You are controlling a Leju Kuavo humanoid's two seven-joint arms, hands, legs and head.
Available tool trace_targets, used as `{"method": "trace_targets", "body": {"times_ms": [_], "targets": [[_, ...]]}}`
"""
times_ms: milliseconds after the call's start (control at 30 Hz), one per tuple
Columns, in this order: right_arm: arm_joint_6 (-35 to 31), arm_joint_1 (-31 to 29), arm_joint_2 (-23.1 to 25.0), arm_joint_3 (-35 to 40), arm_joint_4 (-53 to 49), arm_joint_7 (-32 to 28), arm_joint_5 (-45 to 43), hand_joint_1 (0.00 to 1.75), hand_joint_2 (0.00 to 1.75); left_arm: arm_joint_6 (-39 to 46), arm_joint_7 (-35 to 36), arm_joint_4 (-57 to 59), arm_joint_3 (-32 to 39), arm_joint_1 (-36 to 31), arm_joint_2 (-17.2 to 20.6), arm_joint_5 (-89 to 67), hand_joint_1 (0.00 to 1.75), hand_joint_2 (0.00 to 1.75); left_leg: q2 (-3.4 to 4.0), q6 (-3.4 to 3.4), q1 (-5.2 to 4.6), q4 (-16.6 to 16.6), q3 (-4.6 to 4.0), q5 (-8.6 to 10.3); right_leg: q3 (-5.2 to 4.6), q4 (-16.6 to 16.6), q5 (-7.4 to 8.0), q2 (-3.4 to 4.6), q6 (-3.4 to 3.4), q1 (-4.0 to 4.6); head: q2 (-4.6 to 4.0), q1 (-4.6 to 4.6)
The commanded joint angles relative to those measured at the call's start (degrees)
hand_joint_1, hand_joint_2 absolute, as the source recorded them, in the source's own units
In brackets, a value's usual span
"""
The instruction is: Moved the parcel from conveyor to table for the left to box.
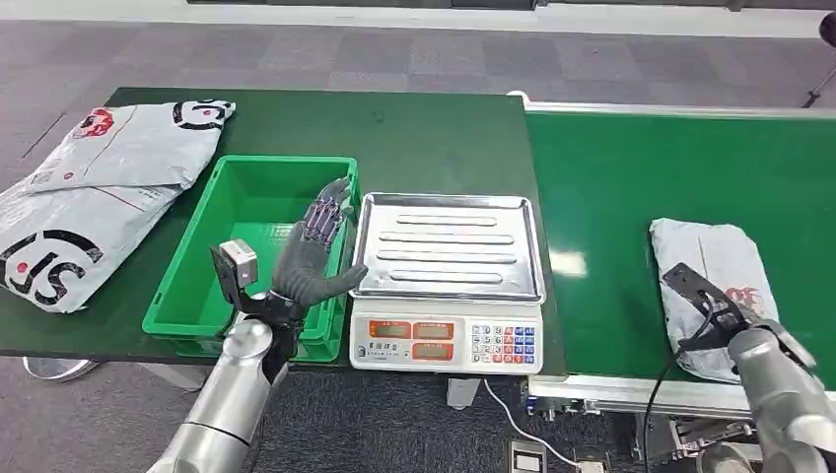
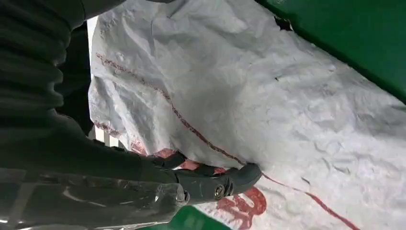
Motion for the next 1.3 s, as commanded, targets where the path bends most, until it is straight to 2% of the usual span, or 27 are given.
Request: {"method": "trace_targets", "body": {"times_ms": [33, 300, 333, 367, 500, 567, 667, 767, 967, 1300], "targets": [[0.4, -1.4, 3.0, -5.6, 3.1, -0.9, -1.9, 0.00, 1.75, -0.4, 0.2, 2.7, 1.9, -1.5, 0.5, -0.3, 0.00, 1.75, 0.27, -0.08, 0.05, -0.1, 0.30, -0.07, 0.24, -0.2, 0.02, 0.16, -0.16, 0.08, 0.00, 0.00], [-1.0, -0.4, 3.0, -3.3, 2.2, -1.6, 0.8, 0.00, 1.75, -0.1, 0.2, 3.0, 1.8, -1.5, 0.4, -0.2, 0.00, 1.75, 0.18, -0.06, 0.06, -0.1, 0.25, -0.05, 0.23, -0.2, 0.02, 0.09, -0.12, 0.09, 0.00, 0.00], [-2.6, -0.4, 3.1, -3.4, 1.7, -1.9, 1.0, 0.31, 1.75, 0.2, 0.2, 2.6, 1.8, -1.3, 0.4, -0.1, 0.00, 1.75, 0.16, -0.05, 0.04, -0.1, 0.18, -0.05, 0.16, -0.1, 0.00, 0.08, -0.10, 0.06, 0.00, 0.00], [-3.8, -0.5, 3.2, -3.7, 1.2, -2.2, 0.9, 1.75, 1.75, 0.3, 0.2, 2.4, 2.0, -1.1, 0.4, 0.0, 0.00, 1.75, 0.21, -0.05, 0.06, -0.1, 0.21, -0.06, 0.19, -0.1, 0.02, 0.12, -0.12, 0.08, 0.00, 0.00], [-7.0, -2.1, 3.8, -3.0, -1.1, -4.5, 1.8, 1.75, 1.75, 0.6, 0.2, 2.0, 2.6, -0.8, 0.6, 0.1, 0.00, 1.75, 0.26, -0.04, 0.01, 0.0, 0.14, -0.06, 0.07, 0.0, 0.02, 0.19, -0.09, 0.03, 0.00, 0.00], [-7.0, -2.1, 3.8, -3.0, -1.1, -4.5, 1.8, 1.75, 1.75, 0.6, 0.2, 2.0, 2.6, -0.8, 0.6, 0.1, 0.00, 1.75, 0.44, -0.08, -0.01, -0.1, 0.28, -0.08, 0.16, -0.1, 0.04, 0.32, -0.16, 0.02, 0.00, 0.00], [-7.0, -2.3, 4.0, -2.9, -1.4, -5.0, 1.8, 1.75, 1.75, 0.6, 0.2, 2.0, 2.8, -0.8, 0.6, 0.1, 0.00, 1.75, 0.27, -0.05, 0.01, -0.1, 0.15, -0.06, 0.10, -0.1, 0.03, 0.19, -0.10, 0.03, 0.00, 0.00], [-4.8, -3.1, 4.8, -3.8, -2.4, -9.0, 0.1, 1.75, 1.75, 0.6, 0.2, 1.8, 3.9, -0.7, 0.6, 0.3, 0.00, 1.75, 0.43, -0.08, 0.03, -0.2, 0.34, -0.08, 0.24, -0.2, 0.05, 0.29, -0.18, 0.06, 0.00, 0.00], [-4.5, -1.7, 7.0, -2.4, -6.4, -9.3, 0.6, 1.75, 1.75, -0.2, 0.2, 2.0, 5.6, 0.1, 1.3, 0.5, 0.00, 1.75, 0.36, -0.06, 0.01, -0.1, 0.21, -0.05, 0.13, -0.1, 0.05, 0.27, -0.12, 0.04, 0.00, 0.00], [-4.6, -1.7, 7.2, -2.4, -6.5, -9.3, 0.5, 1.75, 1.75, -0.3, 0.2, 2.2, 5.6, 0.2, 1.3, 0.5, 0.00, 1.75, 0.23, -0.04, 0.02, -0.1, 0.16, -0.05, 0.13, -0.1, 0.02, 0.15, -0.10, 0.04, 0.00, 0.00]]}}
